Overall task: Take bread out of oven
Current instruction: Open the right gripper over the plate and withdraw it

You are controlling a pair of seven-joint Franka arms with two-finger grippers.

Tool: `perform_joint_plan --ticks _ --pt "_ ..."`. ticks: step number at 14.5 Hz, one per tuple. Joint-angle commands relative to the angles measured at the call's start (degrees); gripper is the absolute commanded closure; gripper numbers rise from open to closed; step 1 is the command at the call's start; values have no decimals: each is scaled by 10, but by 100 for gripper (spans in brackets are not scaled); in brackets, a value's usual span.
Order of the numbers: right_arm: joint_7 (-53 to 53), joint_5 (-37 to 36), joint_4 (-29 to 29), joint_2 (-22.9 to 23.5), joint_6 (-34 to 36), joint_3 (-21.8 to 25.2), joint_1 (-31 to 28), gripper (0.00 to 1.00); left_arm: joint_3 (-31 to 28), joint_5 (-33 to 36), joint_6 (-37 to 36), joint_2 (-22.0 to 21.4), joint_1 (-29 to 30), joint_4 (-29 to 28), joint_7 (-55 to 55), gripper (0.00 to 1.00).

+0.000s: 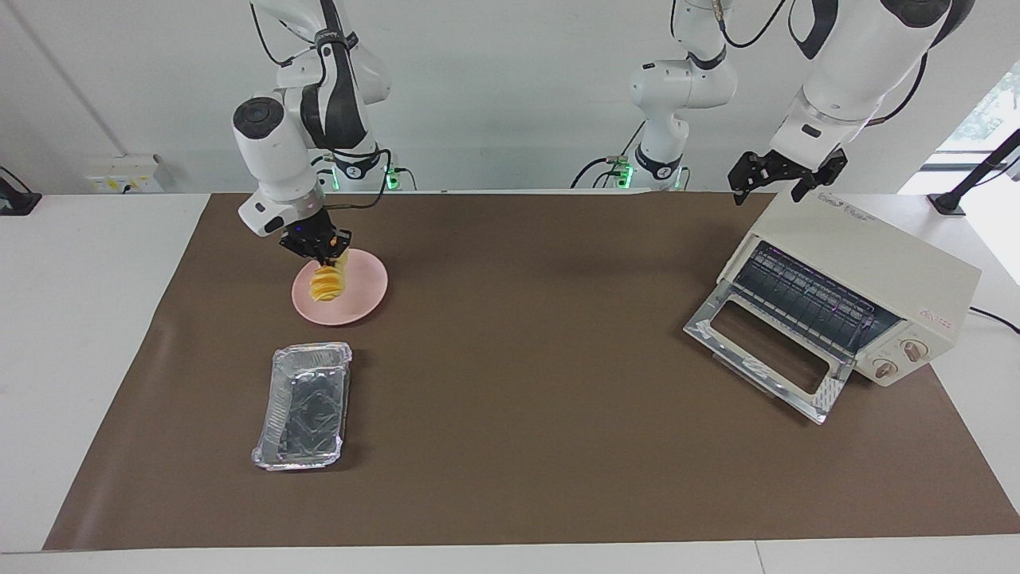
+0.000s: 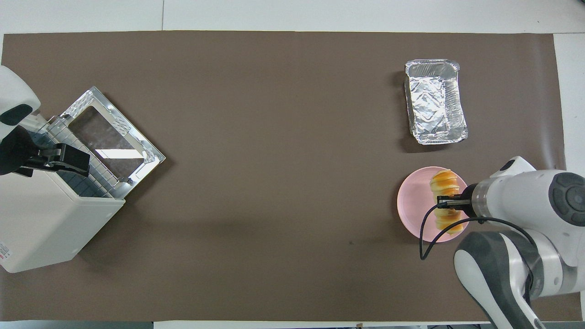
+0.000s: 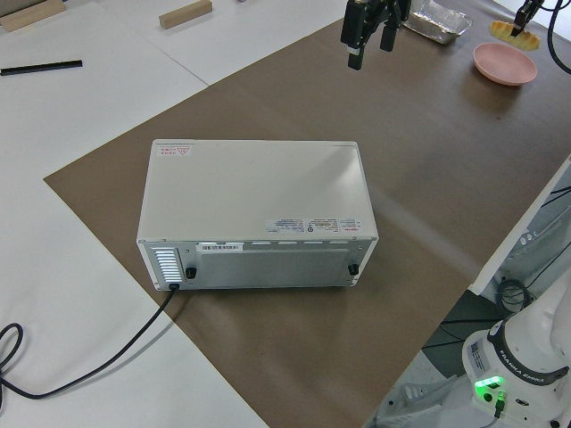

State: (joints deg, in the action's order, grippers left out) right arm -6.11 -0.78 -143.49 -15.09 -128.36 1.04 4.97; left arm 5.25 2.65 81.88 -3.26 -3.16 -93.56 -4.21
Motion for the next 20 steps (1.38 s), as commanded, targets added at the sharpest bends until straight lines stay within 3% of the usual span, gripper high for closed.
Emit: perform_joint_plan --ticks 1,4,9,10,11,13,20 --pt "-9 8 -66 -28 -62 -5 -3 100 2 -11 5 -20 9 -22 3 0" --pt "-9 8 -90 -5 -130 -5 0 100 2 -11 5 -20 9 -22 3 0" --pt "-8 8 -88 10 -136 -5 0 98 2 -11 5 -20 9 -22 3 0" --pt "-7 8 -87 11 -134 -5 0 21 2 -11 5 -20 9 -22 3 0" --pt "-6 8 -83 13 -132 -5 0 0 2 -11 5 -20 9 -22 3 0" --pt "-2 8 -61 21 -119 -5 0 0 2 -11 5 -20 9 -22 3 0" --pt "0 8 108 49 68 -4 -7 0 2 -11 5 -20 9 -22 3 0"
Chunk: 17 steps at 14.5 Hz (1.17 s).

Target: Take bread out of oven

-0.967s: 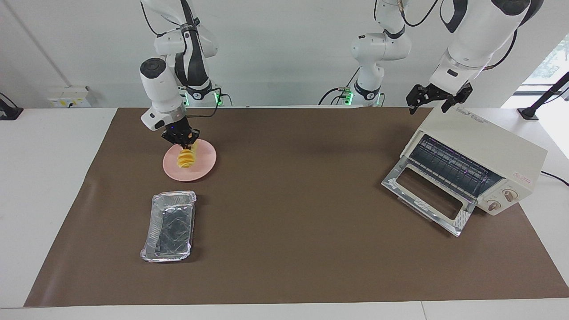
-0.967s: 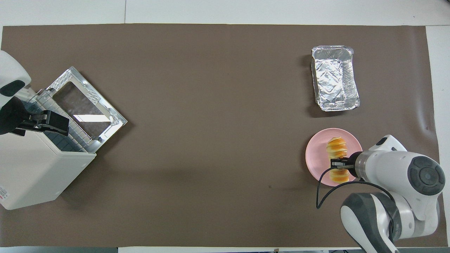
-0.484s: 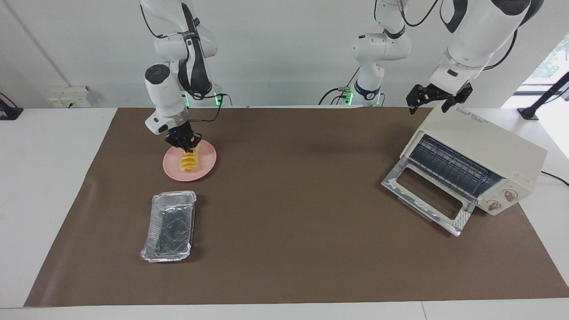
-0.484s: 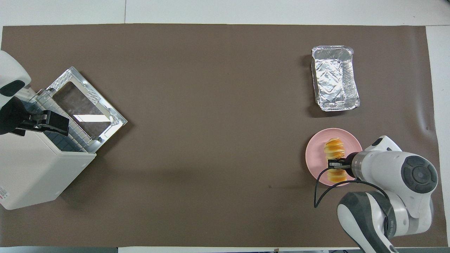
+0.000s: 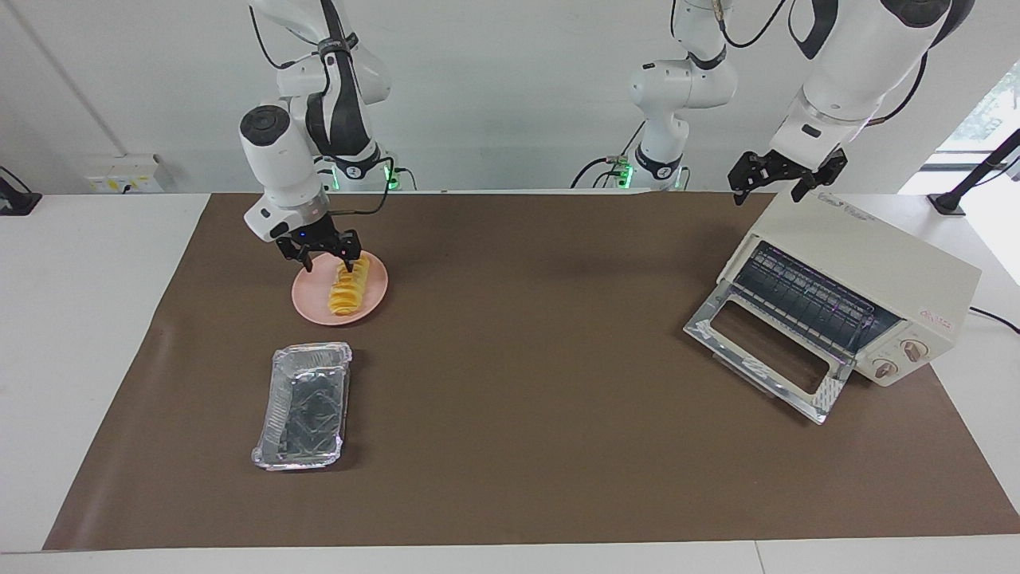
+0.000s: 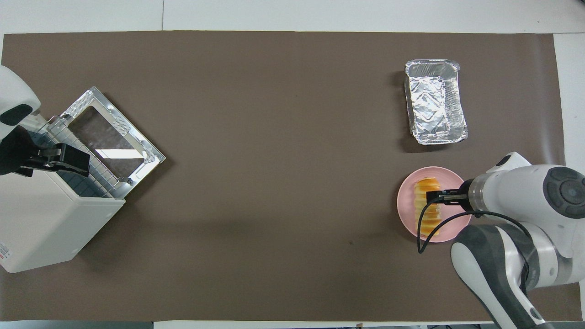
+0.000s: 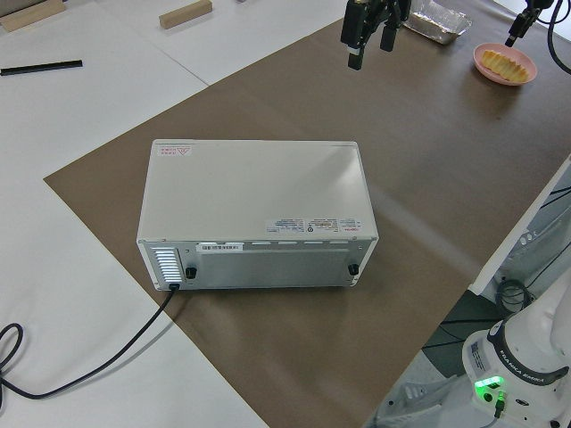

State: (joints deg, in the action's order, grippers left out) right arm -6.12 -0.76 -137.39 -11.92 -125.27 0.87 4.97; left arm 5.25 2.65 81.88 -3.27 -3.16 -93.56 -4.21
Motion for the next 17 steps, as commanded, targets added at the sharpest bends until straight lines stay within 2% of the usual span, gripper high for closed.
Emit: perform_joint_plan --ticks 1,7,10,13,14,17 --pt "1 8 69 17 55 -2 -9 0 2 -11 5 -20 9 -22 3 0" --pt "97 8 211 20 209 -2 -34 0 2 -11 5 -20 9 -22 3 0" --pt "142 8 300 28 302 -1 -56 0 2 -11 5 -20 9 -22 3 0" --pt "172 4 412 60 421 0 -67 0 2 -11 5 -20 9 -22 3 0" --pt "172 1 433 67 440 0 -67 0 2 -11 5 -20 9 -22 3 0" --pt "165 -3 436 68 420 -2 -61 0 2 -11 5 -20 9 -22 3 0"
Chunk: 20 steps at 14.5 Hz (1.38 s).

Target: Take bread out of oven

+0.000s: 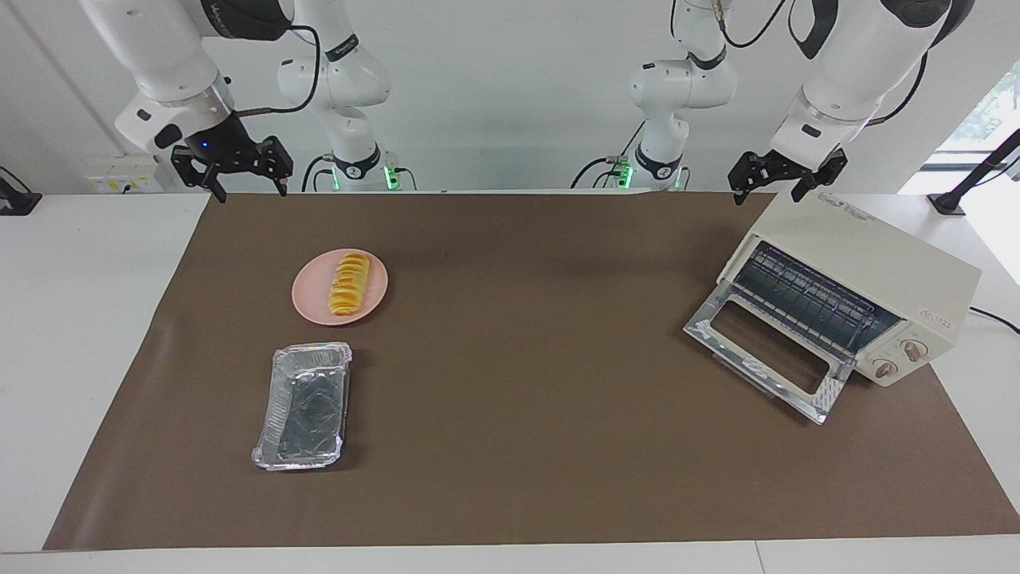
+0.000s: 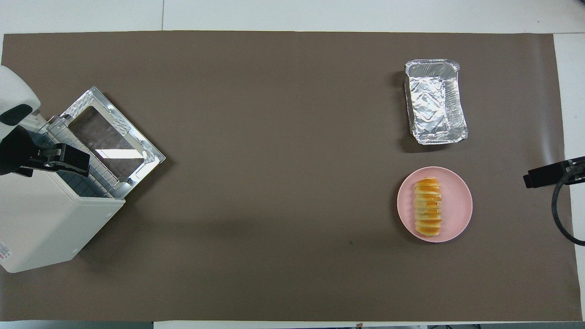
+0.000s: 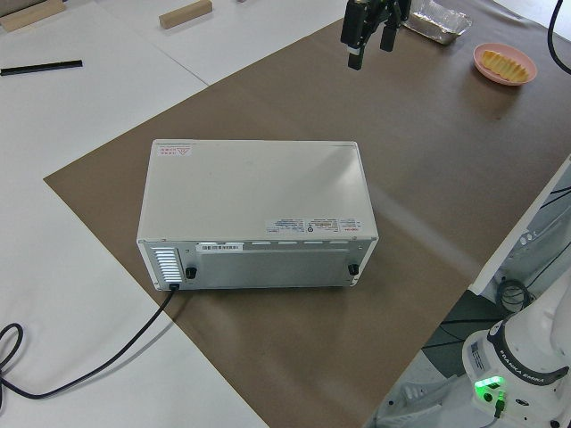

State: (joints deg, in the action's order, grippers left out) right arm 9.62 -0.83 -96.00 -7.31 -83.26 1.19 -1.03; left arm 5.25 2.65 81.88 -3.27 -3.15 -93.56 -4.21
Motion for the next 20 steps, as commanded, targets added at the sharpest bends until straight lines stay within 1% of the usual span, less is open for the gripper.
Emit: perform_joint_plan --ticks 1,6,20 --pt "8 -2 20 21 -13 -5 2 0 2 -11 5 -20 9 -22 3 0" --pt "10 6 19 22 -31 -8 -26 0 2 -11 5 -20 9 -22 3 0" --pt "10 8 17 22 -27 -9 -28 0 2 -11 5 -20 9 -22 3 0"
